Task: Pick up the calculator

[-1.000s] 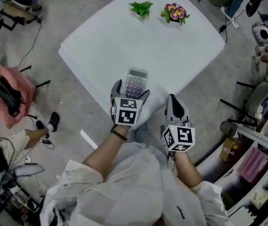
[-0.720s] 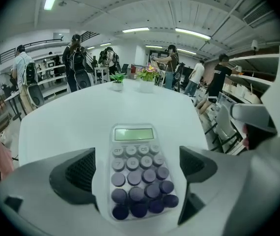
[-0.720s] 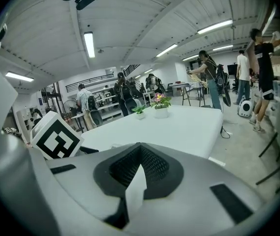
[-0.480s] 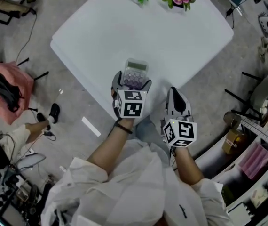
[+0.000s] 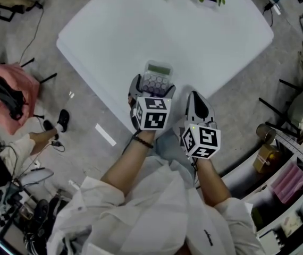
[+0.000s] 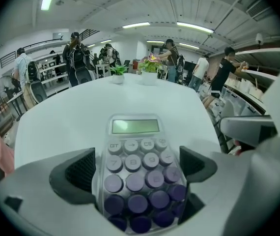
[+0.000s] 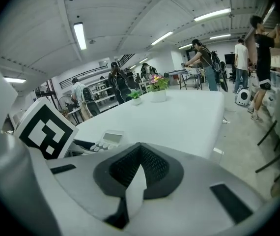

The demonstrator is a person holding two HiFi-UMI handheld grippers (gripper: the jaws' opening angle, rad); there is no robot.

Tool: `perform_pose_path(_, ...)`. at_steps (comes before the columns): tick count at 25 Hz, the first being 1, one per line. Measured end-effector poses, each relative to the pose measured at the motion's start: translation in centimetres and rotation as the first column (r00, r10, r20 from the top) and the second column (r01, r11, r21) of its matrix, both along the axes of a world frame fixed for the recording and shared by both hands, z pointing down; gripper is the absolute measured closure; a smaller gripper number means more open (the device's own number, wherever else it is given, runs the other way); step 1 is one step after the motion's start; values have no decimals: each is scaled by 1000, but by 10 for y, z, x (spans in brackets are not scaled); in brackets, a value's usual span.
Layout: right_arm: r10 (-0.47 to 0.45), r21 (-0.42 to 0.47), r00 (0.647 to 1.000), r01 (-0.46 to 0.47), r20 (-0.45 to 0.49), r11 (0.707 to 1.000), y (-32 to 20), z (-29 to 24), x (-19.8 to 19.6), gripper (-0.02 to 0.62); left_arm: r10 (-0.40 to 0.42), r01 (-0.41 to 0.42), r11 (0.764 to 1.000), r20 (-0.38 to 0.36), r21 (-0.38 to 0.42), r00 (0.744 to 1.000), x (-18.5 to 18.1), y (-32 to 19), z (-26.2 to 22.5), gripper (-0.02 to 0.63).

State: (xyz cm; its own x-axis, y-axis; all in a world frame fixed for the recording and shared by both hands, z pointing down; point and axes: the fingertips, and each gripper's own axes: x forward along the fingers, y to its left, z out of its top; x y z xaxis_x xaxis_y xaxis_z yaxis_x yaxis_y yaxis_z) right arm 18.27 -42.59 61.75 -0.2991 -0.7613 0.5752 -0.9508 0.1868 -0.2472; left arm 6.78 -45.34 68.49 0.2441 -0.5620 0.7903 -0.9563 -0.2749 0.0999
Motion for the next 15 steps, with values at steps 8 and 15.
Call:
perform_pose_path(8, -5, -66, 1000, 4, -8, 998, -3, 22, -10, 577, 2, -2, 1000, 27, 21, 1000, 1, -2, 3, 94)
perform_pose_path(15, -4, -64, 1000, 4, 0, 998, -4, 22, -13, 577, 14, -16, 999, 35, 40, 999, 3, -5, 5, 97)
